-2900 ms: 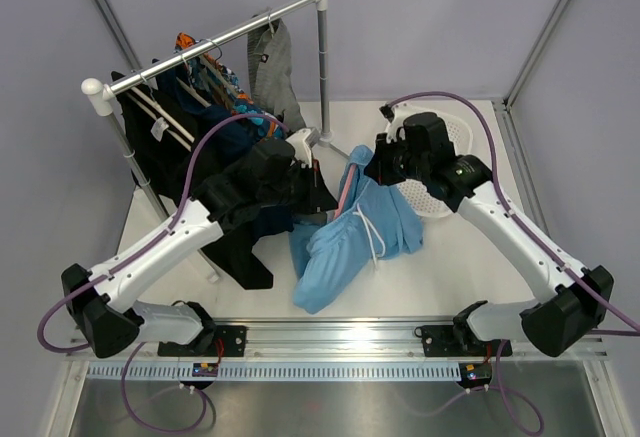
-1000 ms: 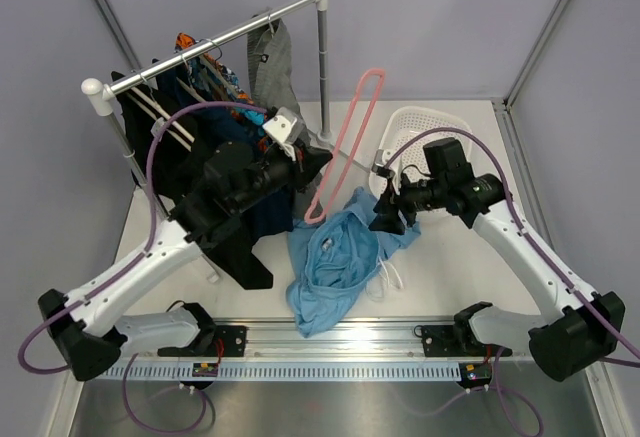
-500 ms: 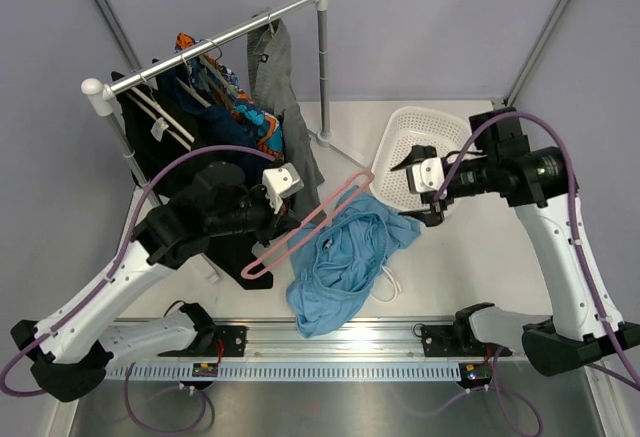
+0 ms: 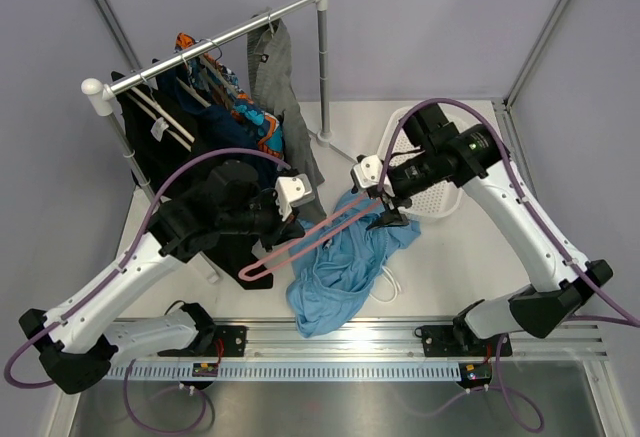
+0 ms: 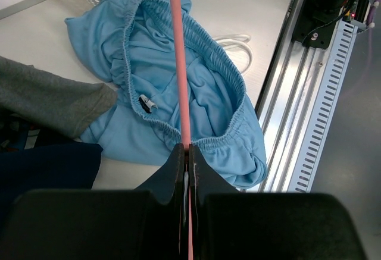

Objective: Remove the shorts from the hanger

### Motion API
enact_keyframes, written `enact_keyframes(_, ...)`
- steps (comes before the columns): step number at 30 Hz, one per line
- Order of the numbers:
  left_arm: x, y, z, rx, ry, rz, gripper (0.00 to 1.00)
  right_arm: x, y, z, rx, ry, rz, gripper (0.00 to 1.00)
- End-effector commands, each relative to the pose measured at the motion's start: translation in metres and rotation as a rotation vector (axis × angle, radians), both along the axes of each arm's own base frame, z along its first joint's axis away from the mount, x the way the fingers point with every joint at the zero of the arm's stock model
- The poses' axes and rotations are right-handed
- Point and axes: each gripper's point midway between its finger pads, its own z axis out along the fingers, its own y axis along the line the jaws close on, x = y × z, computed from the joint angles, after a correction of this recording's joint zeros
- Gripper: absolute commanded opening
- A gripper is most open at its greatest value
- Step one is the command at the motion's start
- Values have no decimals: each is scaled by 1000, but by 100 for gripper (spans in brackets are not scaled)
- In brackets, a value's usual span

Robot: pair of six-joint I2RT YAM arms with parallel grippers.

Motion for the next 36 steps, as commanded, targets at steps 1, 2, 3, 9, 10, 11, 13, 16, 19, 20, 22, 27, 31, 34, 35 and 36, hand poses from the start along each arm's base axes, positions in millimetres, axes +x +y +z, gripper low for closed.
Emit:
enact_keyframes(1,-5,-11,27,-69,-68,-76,0,-12,-5,-8,-65,87,-55,83)
enact_keyframes(2,-5,-11,26,-68,-67,-77,0,-8,-4,-11,-75,89,-65,83)
enact_keyframes(3,-5,-11,26,-68,-69,-77,0,-7,-2,-13,-81,95,-69,82)
enact_keyframes(9,-3,-14,31,-77,-96,-89,0,-4,-1,-44,-167,164,-71,68)
enact_keyframes(10,-2,-14,32,-77,-105,-87,0,-4,-1,-46,-172,170,-70,63)
enact_keyframes(11,0,-15,34,-82,-113,-83,0,-5,0,-49,-176,184,-69,58)
enact_keyframes(13,1,-17,37,-96,-122,-81,0,-8,-1,-50,-186,208,-65,38)
enact_keyframes(16,1,-20,39,-126,-128,-80,0,-12,-1,-48,-182,217,-59,16)
enact_keyframes(19,3,-20,36,-136,-128,-67,0,-16,-4,-43,-165,205,-56,0)
enact_keyframes(20,5,-19,36,-135,-134,-52,0,-17,-5,-42,-163,194,-50,0)
enact_keyframes(22,9,-17,39,-154,-149,-15,15,-20,-12,-42,-175,170,-53,0)
enact_keyframes(27,17,-4,71,-250,-248,90,59,-25,-39,-55,-262,119,-46,0)
enact_keyframes(31,12,16,105,-338,-320,165,78,-16,-74,-53,-314,142,-125,0)
enact_keyframes(34,12,32,116,-355,-348,232,86,5,-109,-49,-321,150,-262,0)
enact_keyframes(35,11,42,119,-366,-366,267,87,10,-119,-50,-333,124,-281,0)
enact_keyframes(36,10,47,118,-366,-370,283,89,16,-135,-52,-337,132,-342,0)
